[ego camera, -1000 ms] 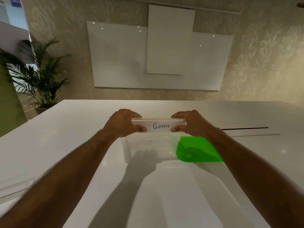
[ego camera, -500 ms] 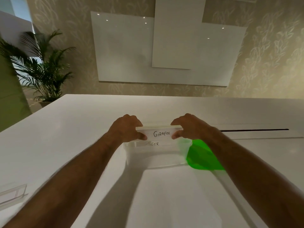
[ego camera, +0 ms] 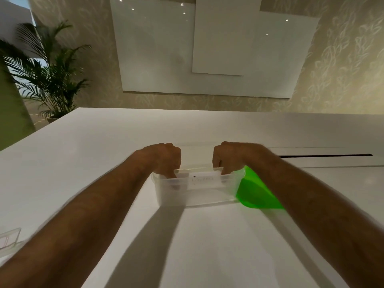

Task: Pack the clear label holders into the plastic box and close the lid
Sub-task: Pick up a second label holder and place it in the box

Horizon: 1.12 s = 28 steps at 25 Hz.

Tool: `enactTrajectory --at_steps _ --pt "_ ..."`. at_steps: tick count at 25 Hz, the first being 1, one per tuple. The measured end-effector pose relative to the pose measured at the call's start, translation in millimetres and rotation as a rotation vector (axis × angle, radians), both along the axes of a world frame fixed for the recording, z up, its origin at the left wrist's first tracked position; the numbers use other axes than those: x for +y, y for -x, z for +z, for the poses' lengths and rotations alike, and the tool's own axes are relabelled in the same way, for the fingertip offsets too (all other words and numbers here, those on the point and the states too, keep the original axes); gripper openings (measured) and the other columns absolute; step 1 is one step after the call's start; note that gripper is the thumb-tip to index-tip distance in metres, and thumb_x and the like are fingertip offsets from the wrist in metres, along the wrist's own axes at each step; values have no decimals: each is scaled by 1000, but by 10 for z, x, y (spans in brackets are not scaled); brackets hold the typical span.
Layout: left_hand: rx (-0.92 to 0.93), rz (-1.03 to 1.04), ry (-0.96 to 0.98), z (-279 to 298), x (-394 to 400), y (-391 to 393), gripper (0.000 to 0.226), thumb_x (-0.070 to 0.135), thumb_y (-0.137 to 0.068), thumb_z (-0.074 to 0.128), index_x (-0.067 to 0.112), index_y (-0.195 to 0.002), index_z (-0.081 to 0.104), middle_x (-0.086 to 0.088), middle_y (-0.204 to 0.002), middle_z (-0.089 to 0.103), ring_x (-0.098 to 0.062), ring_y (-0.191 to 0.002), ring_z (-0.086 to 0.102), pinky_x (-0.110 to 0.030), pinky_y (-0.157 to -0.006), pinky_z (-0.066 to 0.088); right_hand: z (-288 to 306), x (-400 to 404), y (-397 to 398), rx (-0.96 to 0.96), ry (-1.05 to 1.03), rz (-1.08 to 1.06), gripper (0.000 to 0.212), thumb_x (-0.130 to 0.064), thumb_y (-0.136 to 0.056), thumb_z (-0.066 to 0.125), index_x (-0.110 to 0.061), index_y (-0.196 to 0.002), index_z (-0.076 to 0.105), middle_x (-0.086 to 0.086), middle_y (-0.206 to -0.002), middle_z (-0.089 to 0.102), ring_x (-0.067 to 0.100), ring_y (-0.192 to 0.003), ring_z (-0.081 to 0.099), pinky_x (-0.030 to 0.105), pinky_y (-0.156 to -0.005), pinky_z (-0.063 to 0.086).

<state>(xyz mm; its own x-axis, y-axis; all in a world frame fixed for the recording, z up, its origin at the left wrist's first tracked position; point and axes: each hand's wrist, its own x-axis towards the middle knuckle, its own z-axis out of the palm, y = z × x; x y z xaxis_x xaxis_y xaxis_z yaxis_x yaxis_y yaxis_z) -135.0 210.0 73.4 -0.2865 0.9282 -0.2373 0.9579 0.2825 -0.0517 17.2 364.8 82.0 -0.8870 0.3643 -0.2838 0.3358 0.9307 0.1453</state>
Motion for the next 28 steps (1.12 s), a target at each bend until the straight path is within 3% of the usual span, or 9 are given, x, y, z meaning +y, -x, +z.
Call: enactTrajectory --at_steps 2,5,8,12,15,18,22,25,28 --pt "9 -4 39 -49 35 7 46 51 -70 79 11 -93 76 -1 -85 70 -17 -72 56 -26 -61 44 -53 -30 43 -65 -14 0 37 -32 -69 83 -15 -101 74 4 -96 73 17 -79 62 26 -67 49" --pt "16 -5 33 -99 59 3 19 23 -81 65 16 -92 77 -2 -91 72 -20 -73 59 -29 -64 50 -99 -68 81 -102 -16 -45 42 -31 -61 87 -21 -99 75 -2 -82 68 21 -82 68 33 -73 58" --pt "29 -35 43 -119 75 -44 21 12 -83 55 14 -85 75 -4 -85 68 -23 -69 58 -28 -59 46 -101 -77 93 -112 -5 -49 44 -30 -57 90 -21 -98 75 -6 -72 62 21 -79 67 34 -73 57" --pt "108 -46 66 -132 95 -106 27 7 -83 52 17 -58 53 2 -64 45 -25 -63 46 -25 -55 34 -112 -85 102 -91 16 -72 45 -29 -52 92 -23 -93 76 -8 -72 64 21 -80 70 33 -72 57" --pt "115 -37 53 -110 58 -115 18 6 -83 52 11 -79 68 -1 -68 49 -27 -68 50 -29 -61 38 -147 -56 84 -21 92 -79 39 -22 -60 87 -27 -97 75 -8 -84 70 18 -87 69 32 -80 58" --pt "112 -44 8 -13 -42 -129 22 15 -87 58 19 -101 75 -1 -93 63 -22 -79 60 -28 -65 46 -72 -26 12 198 287 -120 38 -11 -73 77 -20 -110 71 3 -107 72 17 -97 67 29 -89 54" --pt "31 24 -330 114 -224 -64 38 52 -80 72 27 -109 70 8 -101 69 -17 -94 65 -34 -82 55 30 -130 -117 737 289 -110 52 -45 -81 71 -18 -125 62 2 -125 67 16 -110 63 36 -99 50" --pt "193 66 -737 40 -382 -75 58 55 -89 61 22 -136 56 2 -134 64 -22 -123 58 -40 -96 51 -30 -313 -195 948 151 -116 68 -59 -94 40 -19 -148 32 4 -154 39 21 -142 35 42 -116 29" --pt "323 131 -813 -103 -543 -157 86 68 -90 44 12 -154 29 -10 -162 31 -31 -149 28 -51 -118 28 -152 -490 -256 902 -89 -103 84 -69 -91 20 -17 -154 0 8 -164 2 24 -151 -4 49 -122 3"
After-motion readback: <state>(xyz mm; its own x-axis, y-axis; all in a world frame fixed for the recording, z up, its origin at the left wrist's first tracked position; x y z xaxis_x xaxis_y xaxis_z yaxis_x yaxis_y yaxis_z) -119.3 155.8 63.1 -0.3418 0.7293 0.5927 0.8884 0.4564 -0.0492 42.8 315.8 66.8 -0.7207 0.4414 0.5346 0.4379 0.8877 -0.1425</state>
